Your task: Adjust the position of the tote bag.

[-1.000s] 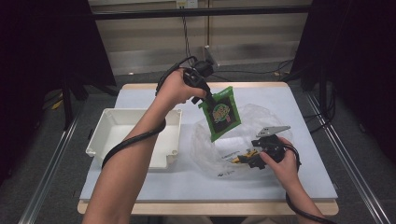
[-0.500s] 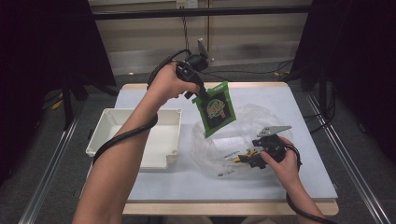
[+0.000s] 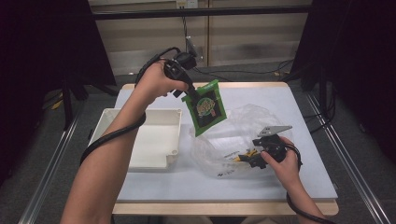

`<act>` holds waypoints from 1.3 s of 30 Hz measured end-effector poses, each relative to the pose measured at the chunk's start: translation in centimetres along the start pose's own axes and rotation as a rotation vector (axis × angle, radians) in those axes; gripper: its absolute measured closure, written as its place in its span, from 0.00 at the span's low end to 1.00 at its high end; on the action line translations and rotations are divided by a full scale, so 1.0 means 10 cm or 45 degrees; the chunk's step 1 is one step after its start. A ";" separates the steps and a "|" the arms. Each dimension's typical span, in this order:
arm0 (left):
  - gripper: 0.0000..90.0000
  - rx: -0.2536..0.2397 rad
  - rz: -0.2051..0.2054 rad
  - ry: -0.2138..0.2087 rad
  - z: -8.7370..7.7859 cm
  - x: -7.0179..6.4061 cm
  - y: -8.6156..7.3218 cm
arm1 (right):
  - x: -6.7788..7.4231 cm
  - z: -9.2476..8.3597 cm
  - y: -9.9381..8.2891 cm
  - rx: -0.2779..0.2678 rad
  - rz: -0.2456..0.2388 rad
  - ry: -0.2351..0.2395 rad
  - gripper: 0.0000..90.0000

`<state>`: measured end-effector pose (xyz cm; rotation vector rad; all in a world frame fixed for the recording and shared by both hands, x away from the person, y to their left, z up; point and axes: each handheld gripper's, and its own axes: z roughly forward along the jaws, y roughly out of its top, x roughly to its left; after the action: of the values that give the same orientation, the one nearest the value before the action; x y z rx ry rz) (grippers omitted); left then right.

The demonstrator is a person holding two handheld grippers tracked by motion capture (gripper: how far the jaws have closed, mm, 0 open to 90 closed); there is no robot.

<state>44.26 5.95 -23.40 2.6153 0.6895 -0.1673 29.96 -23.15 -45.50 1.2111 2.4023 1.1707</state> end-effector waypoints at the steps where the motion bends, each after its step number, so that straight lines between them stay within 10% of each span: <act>1: 0.84 -0.002 -0.009 0.005 -0.01 0.00 -0.01 | 0.00 0.00 0.00 -0.001 0.002 -0.001 0.10; 39: 0.84 -0.014 0.019 0.036 -0.32 0.11 -0.18 | 0.00 0.02 -0.02 0.008 0.015 0.020 0.10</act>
<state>44.35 9.30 -21.41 2.6160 0.6785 -0.1216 30.00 -23.12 -45.76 1.2239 2.4155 1.1812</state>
